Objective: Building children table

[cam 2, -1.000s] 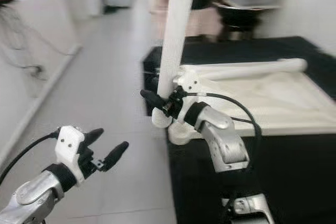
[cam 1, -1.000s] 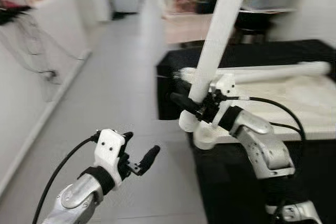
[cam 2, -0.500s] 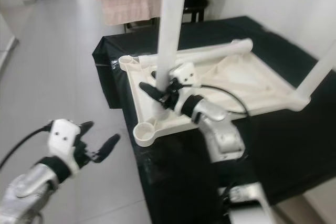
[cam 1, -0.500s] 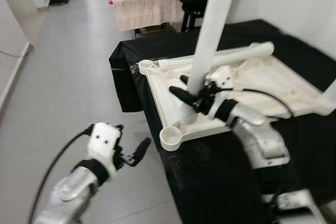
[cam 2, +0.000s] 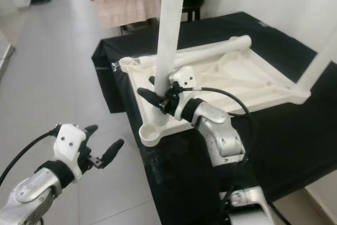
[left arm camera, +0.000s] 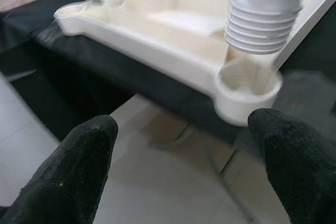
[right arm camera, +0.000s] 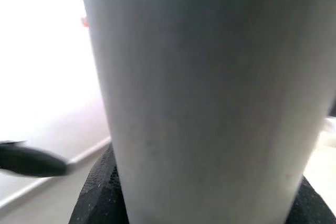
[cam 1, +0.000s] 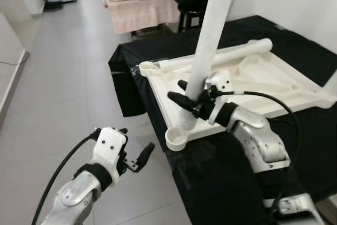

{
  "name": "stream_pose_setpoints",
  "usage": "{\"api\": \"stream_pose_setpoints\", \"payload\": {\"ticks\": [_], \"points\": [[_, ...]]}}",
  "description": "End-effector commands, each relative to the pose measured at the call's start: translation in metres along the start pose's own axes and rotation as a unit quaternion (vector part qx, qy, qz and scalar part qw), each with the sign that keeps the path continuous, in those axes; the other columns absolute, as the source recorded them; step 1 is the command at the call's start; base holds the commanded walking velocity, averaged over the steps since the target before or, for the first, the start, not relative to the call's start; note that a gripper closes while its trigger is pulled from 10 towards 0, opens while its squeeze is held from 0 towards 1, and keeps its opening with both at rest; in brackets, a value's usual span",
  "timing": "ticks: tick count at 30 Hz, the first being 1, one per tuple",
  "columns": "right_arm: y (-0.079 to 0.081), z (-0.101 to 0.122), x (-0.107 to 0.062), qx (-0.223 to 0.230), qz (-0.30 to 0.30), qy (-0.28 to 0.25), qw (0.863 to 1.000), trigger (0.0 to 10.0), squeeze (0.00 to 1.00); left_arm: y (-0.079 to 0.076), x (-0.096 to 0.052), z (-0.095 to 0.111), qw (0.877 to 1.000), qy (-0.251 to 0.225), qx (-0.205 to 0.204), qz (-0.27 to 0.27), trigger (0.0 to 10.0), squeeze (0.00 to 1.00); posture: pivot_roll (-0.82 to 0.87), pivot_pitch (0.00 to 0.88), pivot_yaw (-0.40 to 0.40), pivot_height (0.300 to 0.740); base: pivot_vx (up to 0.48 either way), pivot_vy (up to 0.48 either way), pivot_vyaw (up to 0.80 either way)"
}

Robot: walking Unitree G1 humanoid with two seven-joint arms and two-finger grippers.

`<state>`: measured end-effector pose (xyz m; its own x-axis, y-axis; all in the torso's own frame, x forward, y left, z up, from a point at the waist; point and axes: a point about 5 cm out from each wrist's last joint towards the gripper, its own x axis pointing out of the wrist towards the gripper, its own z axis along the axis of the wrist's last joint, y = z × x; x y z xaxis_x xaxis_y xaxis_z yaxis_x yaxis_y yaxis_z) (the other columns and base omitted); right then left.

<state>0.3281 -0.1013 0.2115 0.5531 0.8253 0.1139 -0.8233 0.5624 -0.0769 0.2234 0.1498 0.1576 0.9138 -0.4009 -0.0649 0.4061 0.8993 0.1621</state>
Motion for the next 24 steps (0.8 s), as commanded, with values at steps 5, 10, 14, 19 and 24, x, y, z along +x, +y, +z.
{"api": "stream_pose_setpoints", "payload": {"ticks": [5,10,14,19,24], "points": [[-0.006,-0.002,0.001,-0.001,0.027,-0.003,1.000,10.0,0.00,0.000,-0.020,-0.011,0.998,0.038,-0.025,0.048,10.0,0.00,0.06,0.121,0.027,0.740,0.000,0.000,0.00],[-0.012,0.000,0.004,-0.006,0.033,-0.008,0.999,10.0,0.00,-0.022,-0.033,-0.011,0.997,0.041,-0.066,-0.024,10.0,0.00,0.07,0.141,0.025,0.740,0.000,0.000,0.00],[-0.015,0.008,0.009,-0.007,0.058,-0.025,0.998,10.0,0.00,-0.049,-0.046,-0.006,0.986,0.034,-0.109,-0.118,10.0,0.00,0.08,0.168,0.028,0.740,0.000,0.000,0.00],[-0.002,0.015,0.015,-0.003,0.137,-0.035,0.990,10.0,0.00,-0.059,-0.054,-0.003,0.983,0.041,-0.114,-0.140,9.2,0.00,0.09,0.213,0.034,0.740,0.000,0.000,0.00],[0.008,0.015,0.015,-0.007,0.206,-0.024,0.978,10.0,0.00,-0.059,-0.060,-0.001,0.990,0.046,-0.066,-0.117,3.6,0.00,0.10,0.244,0.039,0.740,0.000,0.000,0.00]]}}
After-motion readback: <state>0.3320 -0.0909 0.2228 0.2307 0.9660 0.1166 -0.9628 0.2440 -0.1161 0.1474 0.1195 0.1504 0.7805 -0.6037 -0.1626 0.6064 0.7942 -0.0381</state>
